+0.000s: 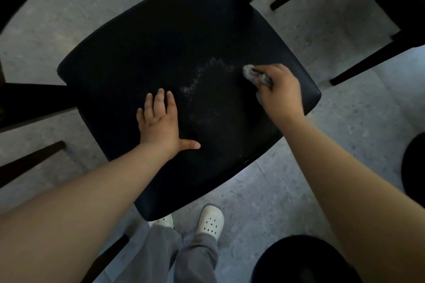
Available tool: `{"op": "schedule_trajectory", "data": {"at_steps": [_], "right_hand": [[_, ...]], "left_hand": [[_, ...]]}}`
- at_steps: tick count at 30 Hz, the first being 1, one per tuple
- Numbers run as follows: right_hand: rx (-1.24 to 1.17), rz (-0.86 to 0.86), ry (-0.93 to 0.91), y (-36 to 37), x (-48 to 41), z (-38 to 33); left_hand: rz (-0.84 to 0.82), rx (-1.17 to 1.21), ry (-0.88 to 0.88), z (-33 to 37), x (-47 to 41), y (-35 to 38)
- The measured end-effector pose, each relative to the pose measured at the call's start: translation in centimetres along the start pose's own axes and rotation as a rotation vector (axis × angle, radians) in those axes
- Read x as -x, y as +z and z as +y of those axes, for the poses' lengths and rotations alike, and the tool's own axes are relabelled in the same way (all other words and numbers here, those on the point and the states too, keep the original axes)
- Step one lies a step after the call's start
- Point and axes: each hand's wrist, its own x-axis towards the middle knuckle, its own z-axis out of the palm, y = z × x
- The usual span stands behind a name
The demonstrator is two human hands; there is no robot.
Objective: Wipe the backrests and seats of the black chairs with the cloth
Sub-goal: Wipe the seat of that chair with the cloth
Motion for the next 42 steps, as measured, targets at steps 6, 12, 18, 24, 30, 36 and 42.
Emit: {"op": "schedule_trajectory", "data": {"at_steps": [6, 12, 18, 24, 30, 36, 42], "right_hand": [[0.064, -0.067, -0.054, 2.2, 3.9, -0.9], [-0.117, -0.346, -0.091, 0.0, 11.3, 0.1], [-0.08, 0.022, 0.018, 0.7, 1.7, -0.7], [0.066, -0.092, -0.062, 2.6, 4.5, -1.1], [-0.096, -0.333, -0.061, 0.7, 11.4, -0.2], [-0.153, -0.025, 0.138, 0.6, 4.4, -2.1], [0.044, -0.032, 0.067, 3.2, 4.8, -2.3]], "left_hand": [[-0.031, 0.009, 0.002, 0.0, -0.2, -0.1], [-0.015, 0.008, 0.006, -0.1, -0.1, 0.2], [-0.028, 0.007, -0.006, 0.0, -0.2, 0.2], [-0.032, 0.013, -0.012, 0.1, -0.2, 0.1], [-0.052, -0.012, -0.005, 0.2, 0.0, -0.3], [-0.055, -0.008, -0.003, 0.1, -0.1, -0.1], [-0.059, -0.003, -0.012, 0.1, -0.1, -0.2]]}}
